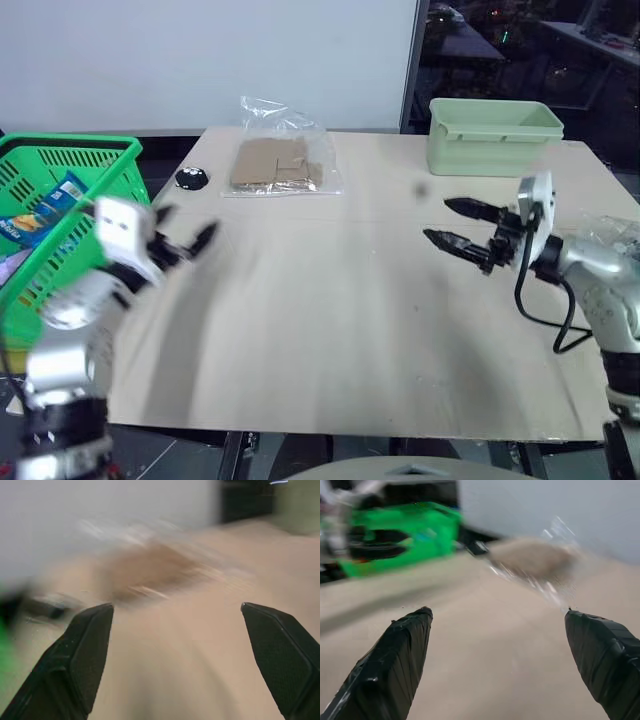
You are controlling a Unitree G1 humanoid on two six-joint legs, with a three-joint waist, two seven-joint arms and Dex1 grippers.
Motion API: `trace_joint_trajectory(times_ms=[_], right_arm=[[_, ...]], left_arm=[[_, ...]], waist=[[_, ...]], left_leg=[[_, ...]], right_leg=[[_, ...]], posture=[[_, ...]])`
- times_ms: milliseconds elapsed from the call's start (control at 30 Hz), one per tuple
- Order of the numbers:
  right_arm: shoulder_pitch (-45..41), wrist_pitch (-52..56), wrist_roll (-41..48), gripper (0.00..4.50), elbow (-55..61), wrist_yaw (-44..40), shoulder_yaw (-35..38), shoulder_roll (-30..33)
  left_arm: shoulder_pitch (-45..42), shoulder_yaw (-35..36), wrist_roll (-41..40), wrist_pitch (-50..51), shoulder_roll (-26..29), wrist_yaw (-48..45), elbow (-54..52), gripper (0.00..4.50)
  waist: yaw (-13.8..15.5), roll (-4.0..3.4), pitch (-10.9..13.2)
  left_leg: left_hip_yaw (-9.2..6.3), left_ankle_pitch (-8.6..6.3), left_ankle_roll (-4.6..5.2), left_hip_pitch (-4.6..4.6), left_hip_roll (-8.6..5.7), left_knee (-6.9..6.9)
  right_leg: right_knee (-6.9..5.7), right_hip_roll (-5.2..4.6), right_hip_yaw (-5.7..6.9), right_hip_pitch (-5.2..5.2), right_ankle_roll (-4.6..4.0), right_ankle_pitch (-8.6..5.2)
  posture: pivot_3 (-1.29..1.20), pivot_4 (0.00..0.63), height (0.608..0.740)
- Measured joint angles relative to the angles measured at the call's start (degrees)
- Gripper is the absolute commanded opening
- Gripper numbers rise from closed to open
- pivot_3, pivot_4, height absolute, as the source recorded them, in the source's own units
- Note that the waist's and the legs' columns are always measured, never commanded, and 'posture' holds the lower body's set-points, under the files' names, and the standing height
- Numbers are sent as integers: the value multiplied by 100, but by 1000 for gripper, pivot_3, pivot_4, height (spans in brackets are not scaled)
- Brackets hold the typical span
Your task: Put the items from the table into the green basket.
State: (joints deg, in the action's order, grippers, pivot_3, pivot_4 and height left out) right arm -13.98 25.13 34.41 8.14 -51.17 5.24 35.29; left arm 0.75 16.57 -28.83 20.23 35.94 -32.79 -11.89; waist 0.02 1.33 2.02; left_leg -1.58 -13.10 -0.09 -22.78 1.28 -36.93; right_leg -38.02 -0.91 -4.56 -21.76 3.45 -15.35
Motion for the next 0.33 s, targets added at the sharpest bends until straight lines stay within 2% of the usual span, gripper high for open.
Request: trace_joint_trajectory(times_ms=[100,233,333], right_arm=[[610,-985,-761,4500,-495,-107,-117,-30],[1097,-1837,-1327,4500,-1195,-106,-223,-231],[1238,-2215,-1501,4500,-1391,-93,-227,-306]], left_arm=[[643,-806,465,-56,-150,-82,-404,4198],[1019,-1382,743,-212,-554,-160,-379,4198],[1025,-1480,859,-315,-692,-146,-365,4198]], waist=[[0,-39,-13],[-29,-47,-7],[-62,-57,-6]], left_leg=[[14,1,0,13,-2,-1],[16,1,0,14,-1,-25],[22,2,0,15,-3,-29]], right_leg=[[4,5,-11,6,-1,-3],[2,10,-16,10,-11,-16],[1,9,-24,11,0,-22]], posture=[[52,0,740],[32,0,740],[28,0,740]])
